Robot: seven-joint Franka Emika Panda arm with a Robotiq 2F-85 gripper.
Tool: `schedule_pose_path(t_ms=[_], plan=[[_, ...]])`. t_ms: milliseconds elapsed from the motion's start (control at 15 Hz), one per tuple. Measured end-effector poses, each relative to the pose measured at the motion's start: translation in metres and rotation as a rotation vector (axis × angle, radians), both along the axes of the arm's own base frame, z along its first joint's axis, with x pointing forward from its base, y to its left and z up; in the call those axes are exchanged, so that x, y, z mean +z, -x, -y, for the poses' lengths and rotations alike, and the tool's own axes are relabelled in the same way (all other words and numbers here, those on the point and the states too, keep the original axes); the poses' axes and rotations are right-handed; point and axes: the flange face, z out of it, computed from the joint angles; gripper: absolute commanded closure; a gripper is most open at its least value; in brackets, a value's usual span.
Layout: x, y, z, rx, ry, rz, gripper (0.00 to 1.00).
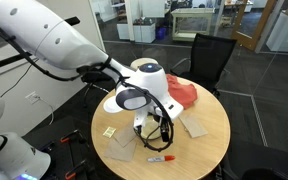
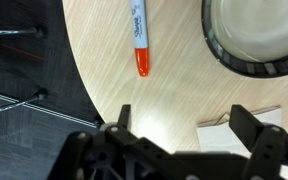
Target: Move the marker to the right.
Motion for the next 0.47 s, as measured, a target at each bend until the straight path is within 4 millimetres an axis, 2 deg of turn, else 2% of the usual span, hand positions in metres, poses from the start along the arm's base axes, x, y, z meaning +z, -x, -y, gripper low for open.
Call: schedule_pose_path(t_ms=[200,467], plan=[[0.024,0.008,-0.024,0.0,-0.022,0.006,0.0],[0.04,0.022,-0.05,-0.001,-0.045,0.006,0.0]])
